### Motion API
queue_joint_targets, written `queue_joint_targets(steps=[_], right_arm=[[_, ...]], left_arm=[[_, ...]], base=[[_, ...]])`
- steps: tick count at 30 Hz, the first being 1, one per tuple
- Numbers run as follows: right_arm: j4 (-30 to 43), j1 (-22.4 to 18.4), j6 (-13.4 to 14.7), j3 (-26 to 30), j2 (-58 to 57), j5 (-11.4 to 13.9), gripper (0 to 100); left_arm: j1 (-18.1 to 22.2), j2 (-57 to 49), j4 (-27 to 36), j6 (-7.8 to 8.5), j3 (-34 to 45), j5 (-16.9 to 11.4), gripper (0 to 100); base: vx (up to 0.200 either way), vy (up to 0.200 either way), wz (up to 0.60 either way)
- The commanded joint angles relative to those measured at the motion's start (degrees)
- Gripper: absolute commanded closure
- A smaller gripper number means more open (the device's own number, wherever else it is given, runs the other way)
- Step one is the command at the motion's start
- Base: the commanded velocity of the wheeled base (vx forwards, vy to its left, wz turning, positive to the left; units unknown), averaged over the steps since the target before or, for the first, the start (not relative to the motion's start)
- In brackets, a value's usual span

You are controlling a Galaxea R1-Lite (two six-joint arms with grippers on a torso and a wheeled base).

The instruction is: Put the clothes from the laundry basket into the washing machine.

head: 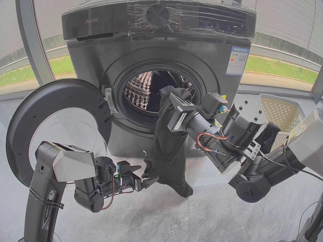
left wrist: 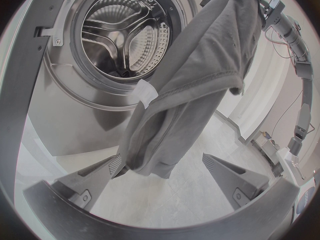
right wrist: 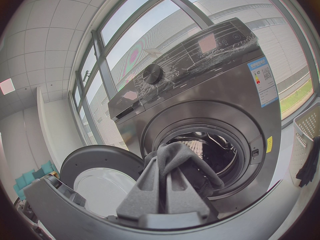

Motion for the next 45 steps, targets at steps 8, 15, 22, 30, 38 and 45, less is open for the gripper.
queue_joint_targets(steps=[8,15,22,30,38,45], right_arm=[[0.0,0.0,0.0,-0.7,0.0,-0.8,100],[-0.2,0.1,0.0,-0.8,0.0,-0.8,100],[-0.7,1.0,0.0,-0.7,0.0,-0.8,100],[-1.1,1.9,0.0,-0.7,0.0,-0.8,100],[-1.6,2.7,0.0,-0.7,0.0,-0.8,100],[-2.4,2.7,0.0,-0.3,0.0,-0.8,100]], left_arm=[[1.0,2.8,0.0,-0.10,-2.4,0.8,0],[1.0,4.6,0.1,-0.28,-4.6,0.8,0],[0.9,7.0,0.5,-0.45,-8.4,0.7,0],[0.9,7.1,3.8,-0.72,-12.4,0.8,0],[0.9,6.4,11.9,-2.12,-15.5,0.8,0],[0.8,7.3,12.2,-2.91,-19.8,0.8,100]], base=[[0.000,0.000,0.00],[0.000,0.000,0.00],[0.000,0.000,0.00],[0.000,0.000,0.00],[0.000,0.000,0.00],[0.000,0.000,0.00]])
